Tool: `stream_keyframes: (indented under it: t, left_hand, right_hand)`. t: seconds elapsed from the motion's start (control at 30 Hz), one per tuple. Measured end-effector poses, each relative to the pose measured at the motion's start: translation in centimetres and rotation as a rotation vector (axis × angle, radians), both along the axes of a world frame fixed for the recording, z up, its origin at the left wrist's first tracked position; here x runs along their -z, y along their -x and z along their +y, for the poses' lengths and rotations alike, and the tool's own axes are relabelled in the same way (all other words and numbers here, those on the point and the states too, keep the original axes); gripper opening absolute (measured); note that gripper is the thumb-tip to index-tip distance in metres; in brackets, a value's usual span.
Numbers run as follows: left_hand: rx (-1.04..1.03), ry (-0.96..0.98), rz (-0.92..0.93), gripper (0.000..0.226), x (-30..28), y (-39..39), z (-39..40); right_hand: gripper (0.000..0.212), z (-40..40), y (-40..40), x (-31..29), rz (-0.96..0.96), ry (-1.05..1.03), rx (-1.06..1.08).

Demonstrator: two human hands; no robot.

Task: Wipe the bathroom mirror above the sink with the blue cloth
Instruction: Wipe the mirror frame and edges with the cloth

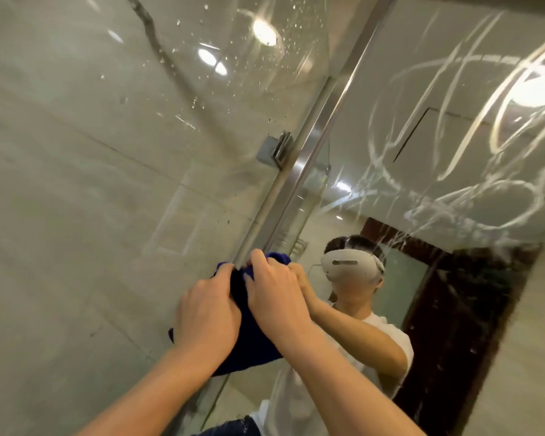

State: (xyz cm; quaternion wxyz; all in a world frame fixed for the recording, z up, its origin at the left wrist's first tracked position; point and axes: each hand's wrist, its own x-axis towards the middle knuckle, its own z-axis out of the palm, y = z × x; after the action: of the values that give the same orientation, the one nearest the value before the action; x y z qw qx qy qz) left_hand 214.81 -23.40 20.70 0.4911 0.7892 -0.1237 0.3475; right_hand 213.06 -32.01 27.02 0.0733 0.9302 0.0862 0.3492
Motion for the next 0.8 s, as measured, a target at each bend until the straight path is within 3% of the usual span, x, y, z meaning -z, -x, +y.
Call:
stream_keyframes:
  t: [0.1,0.27,0.43,0.53,0.67,0.8]
  left_hand:
    - [0.003,0.072,-0.124,0.038,-3.6,-0.2,0.0]
    - [0.041,0.183,-0.318,0.028,-12.6,0.1,-0.1]
    - [-0.015,0.07,-0.382,0.038,-14.0,-0.7,-0.3]
    - [-0.098,-0.013,-0.321,0.045,-11.0,-1.4,-0.2]
    - [-0.022,-0.002,-0.066,0.075,-8.3,-0.9,0.1]
    - [-0.002,0.013,0.045,0.066,-10.3,0.0,0.2]
  right_hand:
    - [0.008,-0.1,-0.2,-3.9,-0.105,0.028,0.001]
    - [0.006,0.3,-0.7,-12.7,-0.251,-0.113,-0.049]
    - [0.009,-0.1,-1.3,-14.6,-0.304,-0.159,-0.042]
    - [0.011,-0.3,-1.5,-11.4,-0.338,-0.058,-0.038]
    - [0.006,-0.6,-1.8,-8.7,-0.314,-0.124,-0.115]
    - [0.017,-0.6,-1.6,-9.2,-0.207,-0.221,-0.146]
